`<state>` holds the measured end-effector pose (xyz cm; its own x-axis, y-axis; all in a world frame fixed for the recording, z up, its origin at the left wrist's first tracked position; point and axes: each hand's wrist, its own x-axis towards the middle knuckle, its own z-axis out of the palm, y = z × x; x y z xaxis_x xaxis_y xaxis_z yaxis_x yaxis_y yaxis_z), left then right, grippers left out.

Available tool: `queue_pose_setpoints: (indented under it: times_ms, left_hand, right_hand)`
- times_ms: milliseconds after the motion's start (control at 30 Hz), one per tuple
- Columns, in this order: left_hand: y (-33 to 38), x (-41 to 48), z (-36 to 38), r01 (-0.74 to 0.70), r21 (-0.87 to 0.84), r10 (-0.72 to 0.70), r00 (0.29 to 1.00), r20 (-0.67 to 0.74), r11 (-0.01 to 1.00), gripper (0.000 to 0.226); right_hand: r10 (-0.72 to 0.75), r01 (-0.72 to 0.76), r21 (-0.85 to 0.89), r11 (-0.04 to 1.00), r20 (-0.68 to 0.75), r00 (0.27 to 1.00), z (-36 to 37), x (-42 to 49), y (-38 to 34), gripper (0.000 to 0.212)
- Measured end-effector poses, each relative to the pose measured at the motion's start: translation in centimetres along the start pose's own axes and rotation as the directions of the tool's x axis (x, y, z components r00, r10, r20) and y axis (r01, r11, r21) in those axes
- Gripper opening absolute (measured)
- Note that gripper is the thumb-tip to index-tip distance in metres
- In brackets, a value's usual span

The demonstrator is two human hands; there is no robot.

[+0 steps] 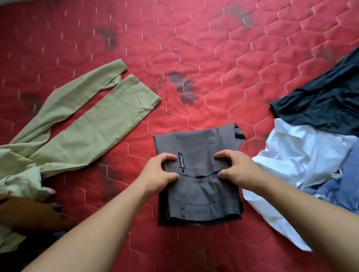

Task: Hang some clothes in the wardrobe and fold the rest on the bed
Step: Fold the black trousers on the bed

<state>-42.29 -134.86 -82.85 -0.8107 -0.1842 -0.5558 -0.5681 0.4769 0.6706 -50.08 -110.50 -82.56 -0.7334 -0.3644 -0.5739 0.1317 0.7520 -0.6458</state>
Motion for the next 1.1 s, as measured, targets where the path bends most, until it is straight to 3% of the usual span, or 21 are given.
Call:
queue_pose_setpoints:
  times_ms: [167, 333, 567, 767, 967, 1100]
  left_hand:
    - [9.1, -4.5, -4.8, -0.108, 0.187, 0.107, 0.994, 0.012, 0.976, 0.053]
    - [19.3, -9.7, -8.1, -0.253, 0.285, 0.242, 0.968, 0.074, 0.924, 0.051]
    - [34.4, -21.4, -8.5, -0.510, 0.468, 0.400, 0.859, 0.319, 0.722, 0.047]
    - [44.8, -34.1, -2.7, -0.748, 0.448, 0.499, 0.661, 0.560, 0.489, 0.046]
    - [52.3, -49.6, 7.1, -0.938, 0.303, 0.514, 0.346, 0.785, 0.169, 0.043]
    - [55.1, -61.2, 14.4, -0.984, 0.173, 0.443, 0.137, 0.886, -0.041, 0.039]
  right_hand:
    - [-0.072, 0.071, -0.066, 0.995, -0.017, 0.997, -7.6, -6.3, -5.8, 0.058]
    - [-0.050, 0.048, -0.025, 0.999, -0.108, 0.993, -14.7, -15.0, -10.8, 0.059]
    - [0.149, -0.110, 0.134, 0.985, -0.334, 0.931, -21.1, -34.0, -14.0, 0.053]
    - [0.350, -0.241, 0.273, 0.931, -0.491, 0.798, -23.6, -53.5, -12.9, 0.052]
    - [0.535, -0.295, 0.462, 0.837, -0.570, 0.624, -21.6, -74.2, -9.1, 0.048]
    - [0.650, -0.316, 0.572, 0.757, -0.612, 0.450, -18.4, -87.2, -6.3, 0.037]
